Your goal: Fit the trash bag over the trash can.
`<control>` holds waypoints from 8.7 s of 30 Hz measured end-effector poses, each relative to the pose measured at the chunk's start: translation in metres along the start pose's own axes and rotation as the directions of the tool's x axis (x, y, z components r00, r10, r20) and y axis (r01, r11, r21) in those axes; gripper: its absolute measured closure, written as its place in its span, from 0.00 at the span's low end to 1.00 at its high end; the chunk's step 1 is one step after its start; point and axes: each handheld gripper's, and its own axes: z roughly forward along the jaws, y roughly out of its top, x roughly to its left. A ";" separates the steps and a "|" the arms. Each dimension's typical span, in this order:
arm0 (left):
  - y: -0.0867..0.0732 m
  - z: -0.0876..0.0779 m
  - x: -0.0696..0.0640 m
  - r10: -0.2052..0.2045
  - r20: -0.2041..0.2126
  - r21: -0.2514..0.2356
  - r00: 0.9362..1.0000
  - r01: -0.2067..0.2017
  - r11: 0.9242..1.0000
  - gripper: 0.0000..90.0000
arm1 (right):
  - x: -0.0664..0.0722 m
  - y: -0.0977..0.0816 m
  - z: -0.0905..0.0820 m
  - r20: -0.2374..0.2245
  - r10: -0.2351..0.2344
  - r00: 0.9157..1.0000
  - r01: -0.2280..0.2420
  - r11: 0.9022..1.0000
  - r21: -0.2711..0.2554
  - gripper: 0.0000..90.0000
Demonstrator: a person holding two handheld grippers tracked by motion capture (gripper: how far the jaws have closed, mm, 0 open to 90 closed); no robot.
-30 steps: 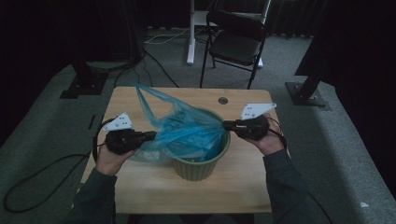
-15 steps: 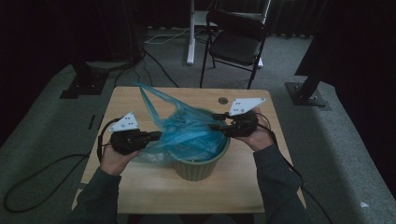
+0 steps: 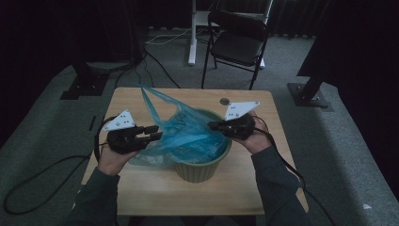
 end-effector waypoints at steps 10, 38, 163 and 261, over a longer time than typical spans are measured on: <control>0.001 0.020 -0.001 -0.005 0.016 0.069 1.000 0.004 0.998 0.71 | -0.008 0.002 -0.001 0.046 0.081 0.996 -0.080 0.996 -0.038 0.52; -0.019 0.007 0.012 -0.103 -0.057 0.069 0.993 0.107 0.992 0.99 | -0.004 -0.018 -0.013 0.039 0.053 0.998 -0.055 0.997 0.059 1.00; -0.029 0.033 0.059 -0.227 -0.267 0.076 0.937 0.255 0.964 1.00 | -0.029 -0.068 -0.024 0.153 0.212 0.965 -0.231 0.965 0.123 1.00; -0.046 0.020 0.001 -0.030 -0.010 0.066 1.000 0.030 0.997 1.00 | -0.001 -0.057 -0.041 0.046 0.177 0.983 -0.177 0.984 -0.011 0.98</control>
